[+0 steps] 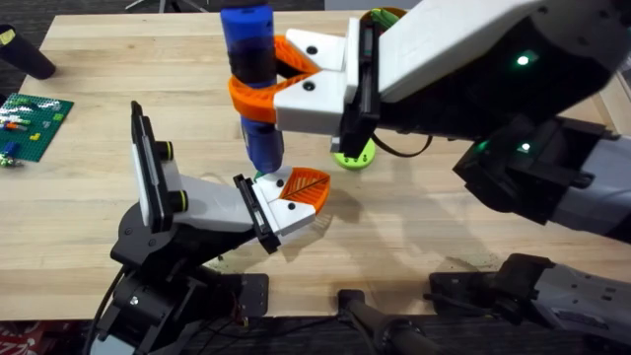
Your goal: Pick up the gripper from the table and insert it into the empty holder that is missing its gripper. Then pick up a screw, insert it into the mounting hole, and use the screwdriver to tighten it. Finally, clean up the table by picking up the vegetable and placing it into the bucket.
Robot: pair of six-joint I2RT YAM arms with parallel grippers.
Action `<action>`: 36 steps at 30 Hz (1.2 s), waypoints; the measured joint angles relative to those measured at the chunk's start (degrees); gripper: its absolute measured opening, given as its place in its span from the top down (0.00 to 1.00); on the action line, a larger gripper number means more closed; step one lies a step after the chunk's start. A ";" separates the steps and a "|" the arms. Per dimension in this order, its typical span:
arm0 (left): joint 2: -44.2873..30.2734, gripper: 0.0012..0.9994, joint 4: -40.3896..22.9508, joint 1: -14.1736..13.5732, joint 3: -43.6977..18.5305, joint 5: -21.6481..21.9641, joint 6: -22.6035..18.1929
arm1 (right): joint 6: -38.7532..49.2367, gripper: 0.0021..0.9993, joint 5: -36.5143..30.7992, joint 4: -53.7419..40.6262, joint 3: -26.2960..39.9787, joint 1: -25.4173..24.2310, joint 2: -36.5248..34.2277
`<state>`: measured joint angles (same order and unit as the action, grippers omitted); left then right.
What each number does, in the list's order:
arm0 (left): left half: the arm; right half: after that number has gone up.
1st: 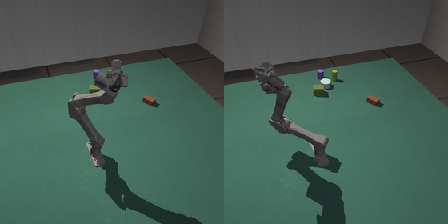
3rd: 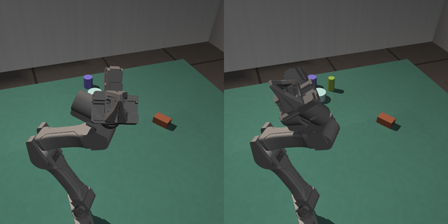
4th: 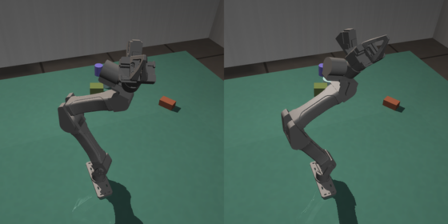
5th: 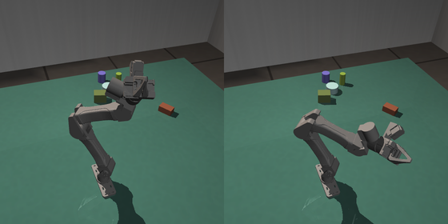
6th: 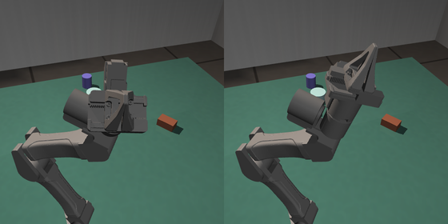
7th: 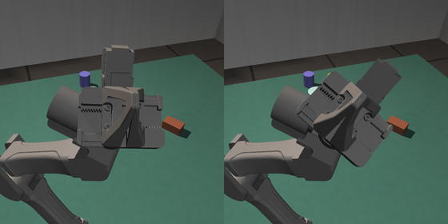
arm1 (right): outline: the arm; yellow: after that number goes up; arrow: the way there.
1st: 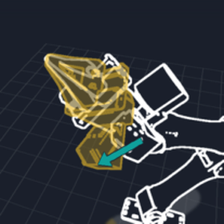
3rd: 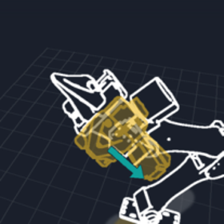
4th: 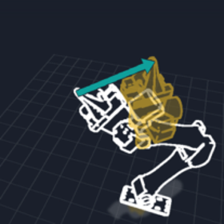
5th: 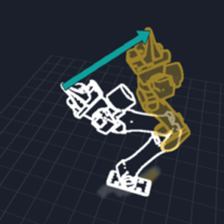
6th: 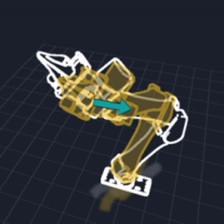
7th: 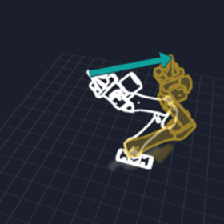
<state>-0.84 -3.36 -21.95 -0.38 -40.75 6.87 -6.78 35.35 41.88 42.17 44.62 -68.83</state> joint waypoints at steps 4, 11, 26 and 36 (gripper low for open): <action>-0.02 0.99 -0.04 0.01 0.00 -0.16 0.31 | 0.15 0.97 -0.52 -0.78 -0.13 -0.07 -0.54; 0.00 0.99 -0.01 0.01 0.00 -0.14 0.44 | 0.03 0.97 -0.33 4.85 -0.57 -0.04 -0.58; -0.01 0.99 -0.01 0.01 0.00 -0.12 0.44 | -0.03 0.97 -1.44 4.89 -0.70 0.00 -1.18; 0.00 0.99 -0.01 0.01 0.00 -0.14 0.42 | -0.01 0.97 -1.64 6.14 -0.70 0.00 1.12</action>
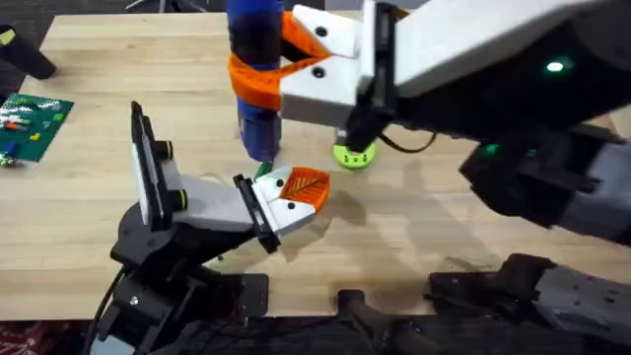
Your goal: Pick up the gripper from the table and insert it into the empty holder that is missing its gripper. Then pick up a screw, insert it into the mounting hole, and use the screwdriver to tighten it. Finally, clean up the table by picking up the vegetable and placing it into the bucket.
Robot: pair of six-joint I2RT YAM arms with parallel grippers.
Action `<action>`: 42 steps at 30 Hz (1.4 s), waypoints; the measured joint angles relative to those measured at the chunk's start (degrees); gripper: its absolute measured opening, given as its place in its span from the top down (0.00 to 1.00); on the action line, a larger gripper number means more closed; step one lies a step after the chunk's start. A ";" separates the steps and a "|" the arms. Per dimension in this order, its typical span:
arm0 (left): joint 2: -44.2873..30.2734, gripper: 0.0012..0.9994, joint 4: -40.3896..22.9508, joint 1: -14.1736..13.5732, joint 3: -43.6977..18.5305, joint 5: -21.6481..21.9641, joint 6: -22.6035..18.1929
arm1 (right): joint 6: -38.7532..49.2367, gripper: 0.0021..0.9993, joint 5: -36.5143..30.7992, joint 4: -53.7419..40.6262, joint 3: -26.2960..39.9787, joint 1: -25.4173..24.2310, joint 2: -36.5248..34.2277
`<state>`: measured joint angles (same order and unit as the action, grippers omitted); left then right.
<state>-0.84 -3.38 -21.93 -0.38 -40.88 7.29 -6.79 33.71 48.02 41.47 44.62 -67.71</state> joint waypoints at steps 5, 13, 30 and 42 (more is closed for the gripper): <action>0.00 0.99 0.00 0.00 0.00 0.01 0.00 | -0.01 0.97 0.33 -4.79 0.00 0.00 5.33; -0.01 0.99 0.00 0.00 0.00 0.02 0.00 | 0.01 0.97 0.46 -10.38 0.00 0.00 8.80; 0.00 0.99 0.00 0.00 0.00 0.01 0.00 | 0.01 0.97 0.44 -11.19 0.00 0.59 5.82; 0.00 0.99 -0.01 0.00 0.00 0.00 0.02 | 0.00 0.97 0.24 -12.00 0.00 0.59 4.80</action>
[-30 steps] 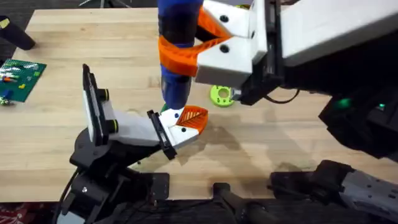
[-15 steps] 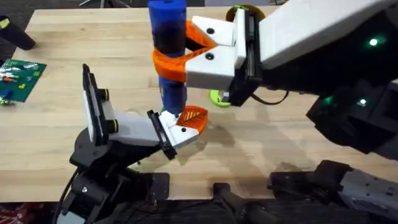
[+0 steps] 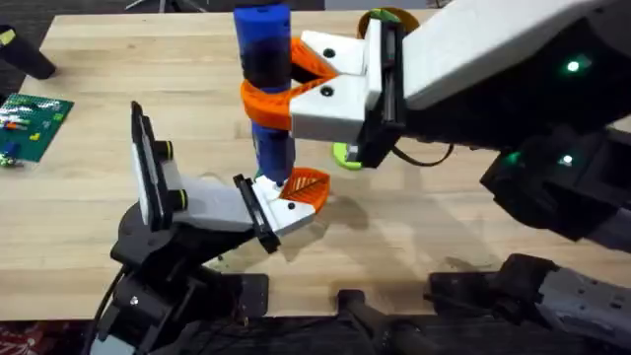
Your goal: Pick up the gripper from the table and insert it into the empty holder that is missing its gripper. Then pick up a screw, insert it into the mounting hole, and use the screwdriver to tighten it. Finally, clean up the table by picking up the vegetable and placing it into the bucket.
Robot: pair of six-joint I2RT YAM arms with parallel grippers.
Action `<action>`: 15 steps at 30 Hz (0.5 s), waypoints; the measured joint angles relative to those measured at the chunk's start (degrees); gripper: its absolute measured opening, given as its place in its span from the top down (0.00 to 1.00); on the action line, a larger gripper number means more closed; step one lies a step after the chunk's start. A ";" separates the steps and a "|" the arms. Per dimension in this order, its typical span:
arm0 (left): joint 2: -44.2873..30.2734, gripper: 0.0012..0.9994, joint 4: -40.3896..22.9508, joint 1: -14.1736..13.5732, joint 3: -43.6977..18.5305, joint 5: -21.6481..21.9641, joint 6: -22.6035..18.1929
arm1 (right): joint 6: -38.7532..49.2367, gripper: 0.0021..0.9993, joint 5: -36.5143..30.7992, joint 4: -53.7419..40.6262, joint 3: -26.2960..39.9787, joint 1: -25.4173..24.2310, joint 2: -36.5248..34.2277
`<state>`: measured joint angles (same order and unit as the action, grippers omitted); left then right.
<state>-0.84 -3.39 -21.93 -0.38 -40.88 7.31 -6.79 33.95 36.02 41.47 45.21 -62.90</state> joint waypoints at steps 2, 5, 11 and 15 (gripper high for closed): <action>-0.01 0.99 0.00 0.00 0.00 0.01 0.00 | 0.00 0.97 -0.02 0.01 0.00 0.00 -0.17; -0.01 0.99 -0.01 0.00 0.00 0.00 0.02 | 0.02 0.97 -0.02 0.12 0.00 0.00 -0.51; -0.01 0.99 -0.01 0.00 0.00 0.00 0.02 | 0.01 0.97 -0.02 0.18 0.00 0.00 -0.60; 0.00 0.99 -0.01 0.00 0.00 0.00 0.02 | 0.01 0.97 -0.02 0.13 0.00 0.00 -0.61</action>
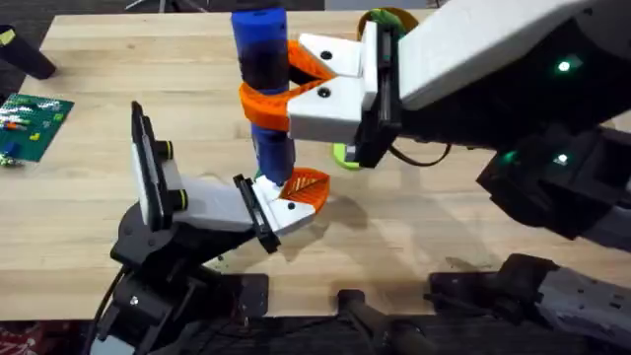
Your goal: Pick up the gripper from the table and insert it into the empty holder that is missing its gripper. Then pick up a screw, insert it into the mounting hole, and use the screwdriver to tighten it. Finally, clean up the table by picking up the vegetable and placing it into the bucket.
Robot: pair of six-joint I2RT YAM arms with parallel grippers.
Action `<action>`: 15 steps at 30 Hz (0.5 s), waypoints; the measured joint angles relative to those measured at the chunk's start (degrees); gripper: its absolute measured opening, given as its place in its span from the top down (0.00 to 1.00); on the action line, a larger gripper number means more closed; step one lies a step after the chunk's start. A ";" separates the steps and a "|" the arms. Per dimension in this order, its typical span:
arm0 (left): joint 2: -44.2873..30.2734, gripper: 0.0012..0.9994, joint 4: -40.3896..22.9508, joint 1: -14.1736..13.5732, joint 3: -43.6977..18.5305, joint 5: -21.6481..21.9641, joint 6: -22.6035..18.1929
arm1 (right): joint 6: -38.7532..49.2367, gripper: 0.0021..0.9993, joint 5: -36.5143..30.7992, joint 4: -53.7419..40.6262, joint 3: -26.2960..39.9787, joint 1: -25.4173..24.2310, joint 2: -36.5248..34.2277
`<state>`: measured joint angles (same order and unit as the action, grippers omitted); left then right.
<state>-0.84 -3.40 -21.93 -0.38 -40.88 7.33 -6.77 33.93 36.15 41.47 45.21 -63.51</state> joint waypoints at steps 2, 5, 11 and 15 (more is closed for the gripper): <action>-0.01 0.99 0.00 0.00 0.00 0.00 -0.01 | -0.01 0.97 0.00 -0.04 0.00 0.00 0.00; 0.00 0.99 0.00 0.00 0.00 0.00 0.00 | -0.01 0.97 0.00 -0.08 0.00 0.00 0.00; -0.02 0.99 0.02 0.00 0.00 0.00 -0.01 | 0.00 0.97 0.02 0.05 0.00 0.00 -0.05; 0.00 0.99 0.04 0.00 0.00 0.07 -0.02 | -0.04 0.97 0.37 1.50 -0.01 0.00 -0.45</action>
<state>-0.84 -3.36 -21.93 -0.38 -40.81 7.31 -6.81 34.30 37.66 41.47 45.21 -63.95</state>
